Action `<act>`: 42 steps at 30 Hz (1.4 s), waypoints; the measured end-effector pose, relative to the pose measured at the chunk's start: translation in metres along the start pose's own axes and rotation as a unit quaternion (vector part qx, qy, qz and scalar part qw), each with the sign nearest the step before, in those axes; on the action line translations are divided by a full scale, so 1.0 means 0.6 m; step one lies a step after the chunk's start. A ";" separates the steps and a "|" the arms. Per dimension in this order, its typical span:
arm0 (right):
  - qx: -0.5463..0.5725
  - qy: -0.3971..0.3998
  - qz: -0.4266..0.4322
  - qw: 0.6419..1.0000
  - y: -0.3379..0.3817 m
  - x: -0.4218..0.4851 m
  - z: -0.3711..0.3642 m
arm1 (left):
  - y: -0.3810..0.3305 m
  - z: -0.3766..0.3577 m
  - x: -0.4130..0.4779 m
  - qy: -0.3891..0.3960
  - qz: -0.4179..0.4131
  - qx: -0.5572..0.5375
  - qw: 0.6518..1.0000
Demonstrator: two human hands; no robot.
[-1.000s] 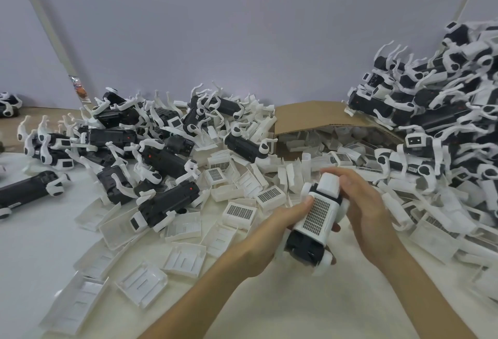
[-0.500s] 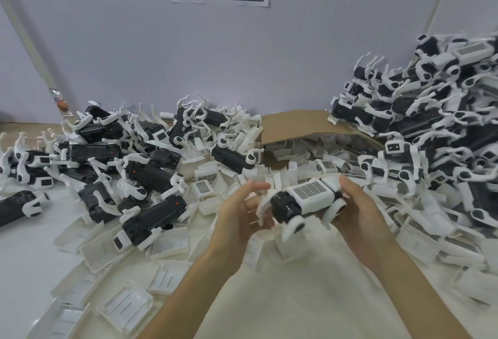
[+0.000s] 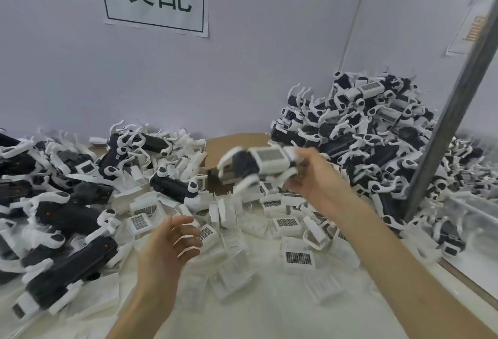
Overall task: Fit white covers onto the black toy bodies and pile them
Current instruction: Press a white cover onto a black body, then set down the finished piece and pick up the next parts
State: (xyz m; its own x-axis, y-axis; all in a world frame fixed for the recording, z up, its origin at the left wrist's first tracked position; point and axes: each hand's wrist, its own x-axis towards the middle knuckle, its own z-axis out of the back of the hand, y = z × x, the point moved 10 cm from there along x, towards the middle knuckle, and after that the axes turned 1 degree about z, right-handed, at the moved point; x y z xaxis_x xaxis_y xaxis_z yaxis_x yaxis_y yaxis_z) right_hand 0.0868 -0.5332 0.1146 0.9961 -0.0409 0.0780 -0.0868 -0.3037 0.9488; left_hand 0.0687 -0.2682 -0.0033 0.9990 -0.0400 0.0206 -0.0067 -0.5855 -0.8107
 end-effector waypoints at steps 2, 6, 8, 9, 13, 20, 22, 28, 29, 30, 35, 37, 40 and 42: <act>0.131 -0.063 0.110 0.983 0.142 0.040 0.049 | 0.003 -0.003 0.001 0.010 0.001 -0.009 1.000; 0.171 -0.179 0.208 0.946 0.313 0.074 0.121 | 0.004 -0.014 -0.005 0.017 0.001 0.013 1.000; 0.038 -0.214 0.220 0.951 0.299 0.060 0.107 | 0.000 -0.019 -0.005 0.020 -0.006 0.033 0.999; -0.039 -0.205 0.214 0.954 0.267 0.054 0.087 | -0.001 -0.021 -0.005 0.019 -0.012 0.041 0.999; -0.304 -0.077 0.162 0.936 0.039 0.002 -0.004 | 0.001 -0.026 -0.009 0.020 -0.020 0.075 0.997; -0.671 0.034 0.121 0.731 -0.213 -0.059 -0.049 | 0.001 -0.033 -0.017 0.031 -0.021 0.108 0.993; -0.695 0.051 0.111 0.709 -0.219 -0.058 -0.050 | -0.002 -0.030 -0.015 0.025 -0.030 0.119 0.992; -0.627 0.003 0.130 0.768 -0.197 -0.062 -0.037 | -0.007 -0.008 -0.011 -0.033 -0.006 0.068 0.997; -0.614 -0.003 0.139 0.777 -0.193 -0.064 -0.038 | -0.004 -0.001 -0.010 -0.046 0.015 0.022 0.999; -0.597 -0.011 0.152 0.788 -0.187 -0.066 -0.040 | -0.001 0.005 -0.009 -0.055 0.036 -0.031 0.997; -0.505 -0.073 0.213 0.833 -0.158 -0.078 -0.031 | -0.004 0.036 -0.001 -0.089 0.069 -0.216 0.970; -0.477 -0.095 0.231 0.843 -0.146 -0.084 -0.026 | -0.010 0.048 0.005 -0.102 0.059 -0.230 0.966; -0.438 -0.117 0.240 0.858 -0.136 -0.088 -0.019 | -0.021 0.052 0.008 -0.096 0.043 -0.197 0.975; -0.402 -0.121 0.220 0.881 -0.139 -0.087 -0.013 | -0.026 0.049 0.010 -0.088 0.034 -0.153 0.984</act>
State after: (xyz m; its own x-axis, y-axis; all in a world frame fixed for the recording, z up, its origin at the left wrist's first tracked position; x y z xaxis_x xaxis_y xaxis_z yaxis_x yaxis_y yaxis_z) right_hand 0.0419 -0.4984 0.0336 0.8283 -0.2180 0.5161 -0.3271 0.5597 0.7614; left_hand 0.0760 -0.2354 -0.0075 0.9877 0.0384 -0.1513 -0.0595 -0.8037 -0.5921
